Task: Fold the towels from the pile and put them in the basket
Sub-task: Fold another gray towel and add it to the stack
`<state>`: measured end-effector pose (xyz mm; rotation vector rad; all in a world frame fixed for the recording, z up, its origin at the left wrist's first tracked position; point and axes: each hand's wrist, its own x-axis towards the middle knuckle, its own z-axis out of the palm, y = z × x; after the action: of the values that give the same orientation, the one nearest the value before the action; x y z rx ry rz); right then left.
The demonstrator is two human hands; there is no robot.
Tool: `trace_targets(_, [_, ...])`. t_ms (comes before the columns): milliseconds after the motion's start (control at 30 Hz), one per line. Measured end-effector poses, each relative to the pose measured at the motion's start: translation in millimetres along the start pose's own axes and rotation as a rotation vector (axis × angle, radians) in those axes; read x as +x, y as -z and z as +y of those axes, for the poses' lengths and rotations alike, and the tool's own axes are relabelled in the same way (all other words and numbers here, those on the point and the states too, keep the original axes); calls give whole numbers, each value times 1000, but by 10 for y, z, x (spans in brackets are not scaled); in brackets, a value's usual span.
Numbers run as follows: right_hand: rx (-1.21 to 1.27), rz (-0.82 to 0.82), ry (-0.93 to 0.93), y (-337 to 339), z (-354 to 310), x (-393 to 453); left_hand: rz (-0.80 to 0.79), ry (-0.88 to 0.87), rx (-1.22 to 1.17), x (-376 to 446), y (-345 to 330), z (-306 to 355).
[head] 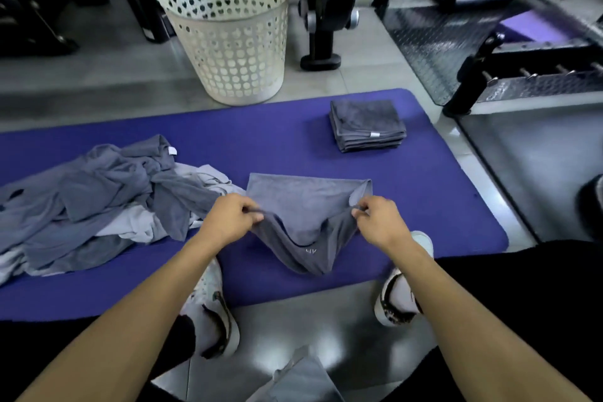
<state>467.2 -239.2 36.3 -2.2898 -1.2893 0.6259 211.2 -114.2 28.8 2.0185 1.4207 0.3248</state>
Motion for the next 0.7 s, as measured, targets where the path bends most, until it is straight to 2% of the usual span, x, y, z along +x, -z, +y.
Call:
trace_targets(67, [179, 238, 36, 214, -119, -29, 340, -48, -238, 5, 154, 164])
trace_targets(100, [227, 316, 34, 333, -176, -54, 433, -66, -294, -1, 227, 228])
trace_targets(200, [133, 311, 11, 608, -267, -134, 359, -86, -111, -48, 334, 286])
trace_targets(333, [246, 524, 116, 946, -473, -267, 618, -184, -438, -128, 614, 633])
trace_targets(400, [289, 598, 164, 1071, -594, -313, 668, -252, -568, -155, 723, 832])
trace_targets(467, [304, 571, 153, 1134, -654, -251, 673, -273, -644, -127, 789, 962])
trace_targets(533, [293, 477, 88, 1149, -675, -96, 643, -194, -646, 17, 795, 964])
trace_targets(600, [291, 324, -9, 1124, -673, 133, 581, -37, -568, 274, 766, 847])
trace_targets(700, [282, 82, -108, 1012, -701, 417, 360, 200, -424, 670, 673, 620])
